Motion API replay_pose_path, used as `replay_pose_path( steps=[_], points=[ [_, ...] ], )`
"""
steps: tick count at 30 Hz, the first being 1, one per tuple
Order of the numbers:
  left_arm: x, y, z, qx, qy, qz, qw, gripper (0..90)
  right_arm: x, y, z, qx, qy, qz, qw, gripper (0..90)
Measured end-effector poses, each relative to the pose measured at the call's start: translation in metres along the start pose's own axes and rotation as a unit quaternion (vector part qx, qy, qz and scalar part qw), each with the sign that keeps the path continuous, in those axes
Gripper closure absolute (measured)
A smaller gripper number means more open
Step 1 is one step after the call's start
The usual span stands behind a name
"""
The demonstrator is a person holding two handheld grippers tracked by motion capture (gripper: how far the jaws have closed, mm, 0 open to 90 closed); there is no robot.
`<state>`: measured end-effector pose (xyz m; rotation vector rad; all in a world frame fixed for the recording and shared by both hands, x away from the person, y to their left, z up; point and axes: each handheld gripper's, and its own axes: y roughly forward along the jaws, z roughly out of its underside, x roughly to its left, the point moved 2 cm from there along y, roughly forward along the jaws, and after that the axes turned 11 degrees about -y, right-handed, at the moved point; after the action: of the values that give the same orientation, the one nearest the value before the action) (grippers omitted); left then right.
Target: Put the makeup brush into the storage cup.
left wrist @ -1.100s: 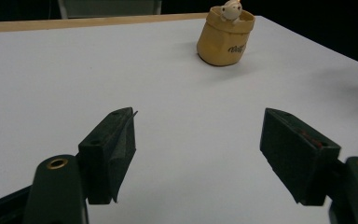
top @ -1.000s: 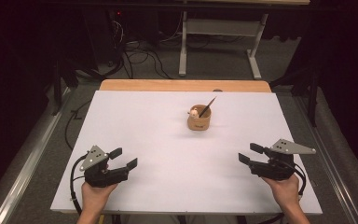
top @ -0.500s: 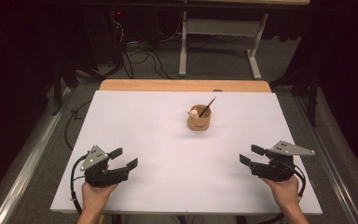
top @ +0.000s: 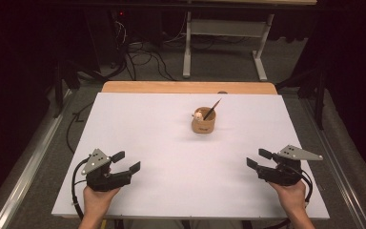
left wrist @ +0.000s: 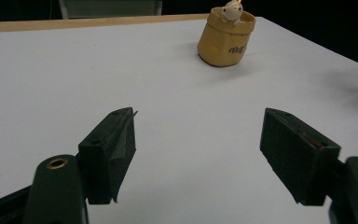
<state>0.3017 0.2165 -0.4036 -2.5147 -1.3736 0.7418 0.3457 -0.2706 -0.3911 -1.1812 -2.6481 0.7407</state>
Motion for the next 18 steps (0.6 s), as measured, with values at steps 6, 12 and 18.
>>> replay_pose_path(
  steps=[6, 12, 18],
  points=[
    [0.000, 0.000, 0.000, -0.002, -0.003, 0.001, 1.0000, 27.2, -0.003, 0.001, 0.005, 0.000, 0.003, 0.010, 0.9999, 36.5],
    [0.000, 0.000, 0.000, 0.000, -0.002, 0.002, 1.0000, 27.2, -0.004, 0.001, 0.008, -0.001, 0.004, 0.017, 0.9998, 35.9],
    [0.000, 0.000, 0.000, -0.002, -0.004, 0.002, 1.0000, 27.2, -0.004, 0.002, 0.013, -0.003, 0.005, 0.023, 0.9997, 35.9]
  ],
)
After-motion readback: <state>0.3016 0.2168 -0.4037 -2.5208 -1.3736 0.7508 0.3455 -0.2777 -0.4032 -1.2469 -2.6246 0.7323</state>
